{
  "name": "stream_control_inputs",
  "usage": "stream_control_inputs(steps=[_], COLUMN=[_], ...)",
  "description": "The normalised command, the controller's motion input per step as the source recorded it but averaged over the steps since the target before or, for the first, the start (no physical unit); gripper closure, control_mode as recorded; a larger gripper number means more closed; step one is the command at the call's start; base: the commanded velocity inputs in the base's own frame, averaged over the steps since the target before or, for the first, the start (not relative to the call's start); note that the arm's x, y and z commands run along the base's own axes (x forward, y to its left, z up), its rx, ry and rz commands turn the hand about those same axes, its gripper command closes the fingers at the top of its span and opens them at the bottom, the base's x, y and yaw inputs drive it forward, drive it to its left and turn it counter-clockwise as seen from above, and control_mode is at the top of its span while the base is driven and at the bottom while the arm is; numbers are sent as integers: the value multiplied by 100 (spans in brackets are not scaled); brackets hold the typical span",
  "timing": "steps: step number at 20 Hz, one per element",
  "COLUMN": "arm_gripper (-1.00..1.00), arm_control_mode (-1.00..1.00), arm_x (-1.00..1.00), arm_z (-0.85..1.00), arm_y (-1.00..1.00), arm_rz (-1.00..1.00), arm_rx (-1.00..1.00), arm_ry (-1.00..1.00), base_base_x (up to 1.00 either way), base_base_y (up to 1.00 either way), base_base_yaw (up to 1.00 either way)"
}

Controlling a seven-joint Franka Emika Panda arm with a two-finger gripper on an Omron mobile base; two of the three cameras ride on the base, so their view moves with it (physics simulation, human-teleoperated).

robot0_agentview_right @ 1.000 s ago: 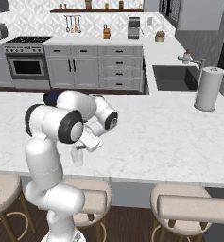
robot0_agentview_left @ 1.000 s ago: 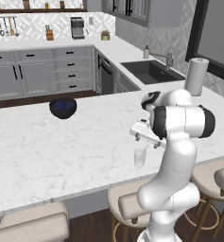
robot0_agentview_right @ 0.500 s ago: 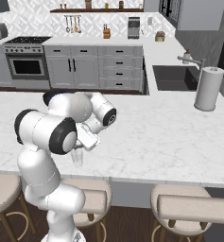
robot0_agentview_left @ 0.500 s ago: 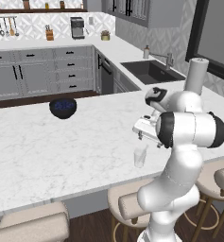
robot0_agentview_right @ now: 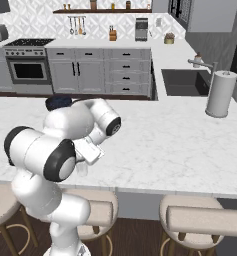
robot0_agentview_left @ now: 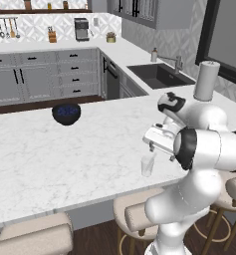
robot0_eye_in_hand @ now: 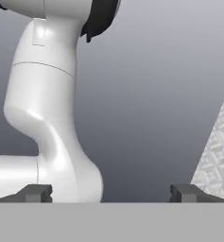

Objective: Take a straw from the drawer in front and place it inside the glass cup on the dining counter.

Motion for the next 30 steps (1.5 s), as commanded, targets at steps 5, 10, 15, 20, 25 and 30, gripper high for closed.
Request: stream_control_inputs(steps=[5,10,15,20,25,30], arm_gripper=[-100,-100,-100,-100,-100,-100], arm_control_mode=[-100,-100,-100,-100,-100,-100], arm_x=[-28,-30,-29,-28,-26,-28], arm_z=[11,12,17,13,11,8], arm_y=[0,0,0,0,0,0], arm_rz=[0,0,0,0,0,0], arm_rx=[0,0,0,0,0,0], arm_ry=[-6,-7,-7,-7,-5,-6], base_base_x=[0,0,0,0,0,0], base_base_y=[0,0,0,0,0,0], base_base_yaw=[0,0,0,0,0,0])
